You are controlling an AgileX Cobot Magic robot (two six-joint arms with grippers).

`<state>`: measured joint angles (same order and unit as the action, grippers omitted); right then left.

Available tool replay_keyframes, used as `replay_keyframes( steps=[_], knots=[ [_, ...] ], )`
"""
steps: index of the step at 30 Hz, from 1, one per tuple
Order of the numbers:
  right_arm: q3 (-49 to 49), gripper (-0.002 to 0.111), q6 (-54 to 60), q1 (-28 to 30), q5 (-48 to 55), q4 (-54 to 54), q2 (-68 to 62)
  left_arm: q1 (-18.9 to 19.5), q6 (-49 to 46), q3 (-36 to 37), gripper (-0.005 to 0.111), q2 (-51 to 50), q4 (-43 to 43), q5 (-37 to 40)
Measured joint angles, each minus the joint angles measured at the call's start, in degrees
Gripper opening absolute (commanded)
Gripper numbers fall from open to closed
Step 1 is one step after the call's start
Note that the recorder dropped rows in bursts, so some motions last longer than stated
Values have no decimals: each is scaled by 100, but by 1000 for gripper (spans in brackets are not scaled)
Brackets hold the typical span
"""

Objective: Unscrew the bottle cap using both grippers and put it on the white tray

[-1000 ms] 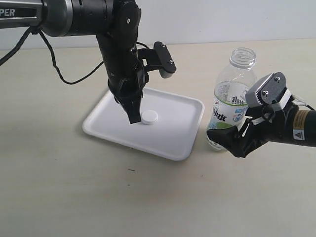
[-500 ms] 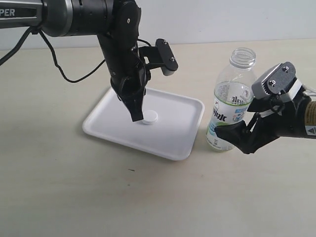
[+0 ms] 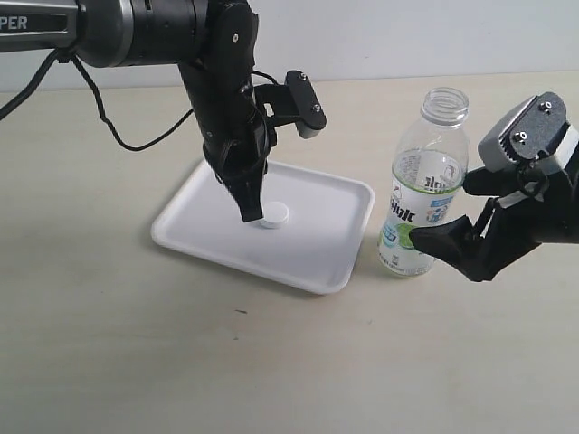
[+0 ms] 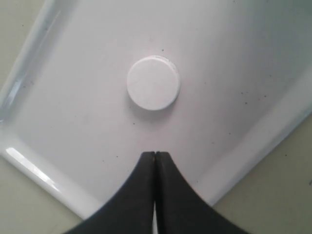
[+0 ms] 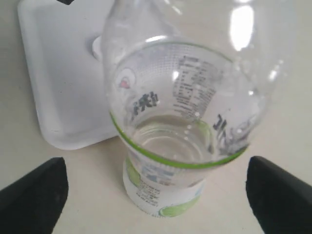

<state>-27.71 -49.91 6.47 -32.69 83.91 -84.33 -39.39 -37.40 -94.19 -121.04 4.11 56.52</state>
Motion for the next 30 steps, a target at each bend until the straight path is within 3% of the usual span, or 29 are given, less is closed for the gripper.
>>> replay_keyframes(
  steps=[9, 12, 18, 22, 26, 28, 30],
  knots=[
    [9, 93, -2371, 0, 111, 1474, 1393, 0, 0, 0, 0, 0, 0, -4],
    [9, 93, -3300, 0, 108, 1556, 2629, 0, 0, 0, 0, 0, 0, -4],
    [9, 93, -4105, 0, -688, 1425, 4614, 0, 191, 0, 0, 0, 0, -4],
    [9, 93, -4186, 0, -1523, 995, 5123, 0, 251, 0, 0, 0, 0, 7],
    [9, 92, -4207, 0, -1536, 987, 5206, 0, 398, 0, 0, 0, 0, 7],
    [9, 76, -4204, 0, -1536, 892, 5206, 0, 431, 0, 0, 0, 0, 7],
    [9, 52, -4245, 0, -1536, 801, 5206, 0, 443, 0, 0, 0, 0, 7]
  ],
)
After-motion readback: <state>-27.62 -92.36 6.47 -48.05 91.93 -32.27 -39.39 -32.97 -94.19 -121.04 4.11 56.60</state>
